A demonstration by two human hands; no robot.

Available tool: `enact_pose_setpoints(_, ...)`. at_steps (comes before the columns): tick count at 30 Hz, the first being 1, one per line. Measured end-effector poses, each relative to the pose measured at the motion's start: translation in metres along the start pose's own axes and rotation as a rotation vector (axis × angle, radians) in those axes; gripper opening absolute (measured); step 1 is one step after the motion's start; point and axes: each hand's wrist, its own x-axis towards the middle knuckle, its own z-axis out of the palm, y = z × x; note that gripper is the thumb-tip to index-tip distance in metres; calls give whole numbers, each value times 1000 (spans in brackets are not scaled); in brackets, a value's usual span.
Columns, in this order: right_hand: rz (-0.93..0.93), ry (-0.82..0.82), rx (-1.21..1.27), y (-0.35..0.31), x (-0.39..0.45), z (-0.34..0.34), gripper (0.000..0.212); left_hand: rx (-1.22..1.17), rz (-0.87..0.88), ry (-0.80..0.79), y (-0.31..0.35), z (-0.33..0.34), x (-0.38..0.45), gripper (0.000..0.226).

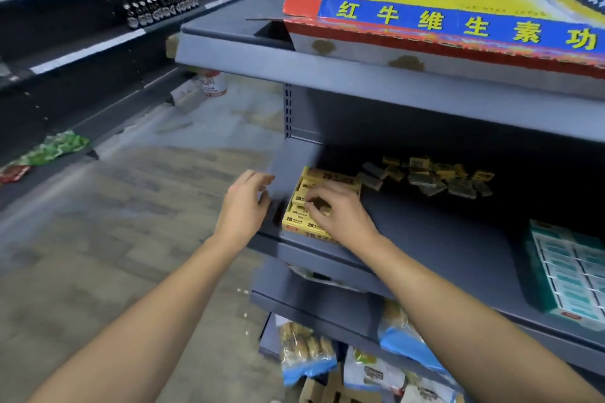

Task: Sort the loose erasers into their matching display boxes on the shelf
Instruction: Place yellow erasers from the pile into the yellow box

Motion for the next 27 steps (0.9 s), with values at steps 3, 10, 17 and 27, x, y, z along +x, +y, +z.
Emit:
enact_pose_setpoints(3, 13, -59, -11, -3, 1, 7, 6, 0, -9, 7, -9, -3, -4, 33)
enact_pose_setpoints(10, -9, -158, -13, -3, 2, -1, 5, -22, -19, -19, -12, 1, -6, 31)
enact_pose_setpoints(17, 7, -106, -103, 2, -4, -14, 17, -96, 70, -60, 28, 17, 5, 31)
enact_pose_setpoints(27, 271, 138, -275, 45, -60, -89, 19, -155, 303, -268, 115, 93, 23, 37)
